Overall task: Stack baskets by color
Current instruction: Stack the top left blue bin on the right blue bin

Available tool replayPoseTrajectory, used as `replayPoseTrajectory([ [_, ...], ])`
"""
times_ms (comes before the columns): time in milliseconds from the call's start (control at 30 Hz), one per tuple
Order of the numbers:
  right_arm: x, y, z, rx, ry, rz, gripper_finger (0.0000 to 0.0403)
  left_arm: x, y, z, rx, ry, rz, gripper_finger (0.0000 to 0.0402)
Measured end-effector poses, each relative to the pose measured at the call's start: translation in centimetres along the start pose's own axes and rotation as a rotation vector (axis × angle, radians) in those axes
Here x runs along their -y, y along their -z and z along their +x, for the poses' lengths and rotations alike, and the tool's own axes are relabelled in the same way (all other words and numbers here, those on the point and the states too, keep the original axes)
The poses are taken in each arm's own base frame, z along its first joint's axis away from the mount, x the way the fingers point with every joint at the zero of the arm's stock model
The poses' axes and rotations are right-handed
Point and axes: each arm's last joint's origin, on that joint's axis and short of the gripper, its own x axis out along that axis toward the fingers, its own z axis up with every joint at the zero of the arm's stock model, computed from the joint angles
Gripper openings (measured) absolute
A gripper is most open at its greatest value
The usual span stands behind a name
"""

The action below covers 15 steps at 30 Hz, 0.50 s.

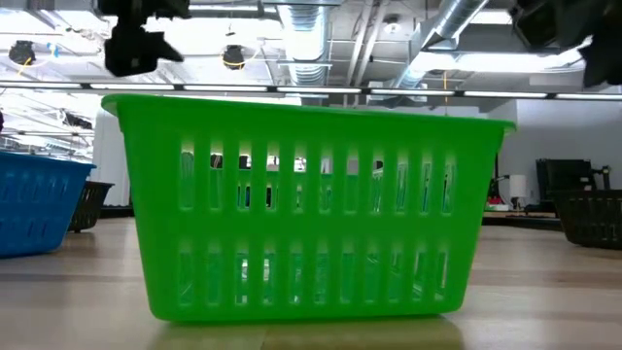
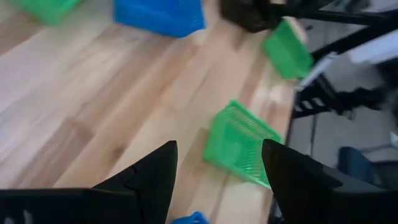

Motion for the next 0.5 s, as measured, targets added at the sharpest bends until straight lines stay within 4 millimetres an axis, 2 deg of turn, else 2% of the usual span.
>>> replayPoseTrajectory([
  [133,-0.4,1.6,0.0,-0.053,-0.047,0.006,0.0221,0.4,-0.3,0.1,0.008,0.056,0.014,0.0225],
  [267,-0.1,3.1,-0.1,-0.100,-0.015,0.081,0.0221,0.5,-0.2,0.1,-0.020,0.082,-0.036,0.0225],
  [367,0.9,3.7,-0.2,-0.098,0.080,0.143,0.0221,0.5,-0.1,0.0,-0.048,0.087,-0.087,0.0225],
  [500,2.6,3.6,-0.5,-0.014,0.247,0.224,0.0221,-0.3,0.5,0.0,-0.100,0.008,-0.117,0.0225],
])
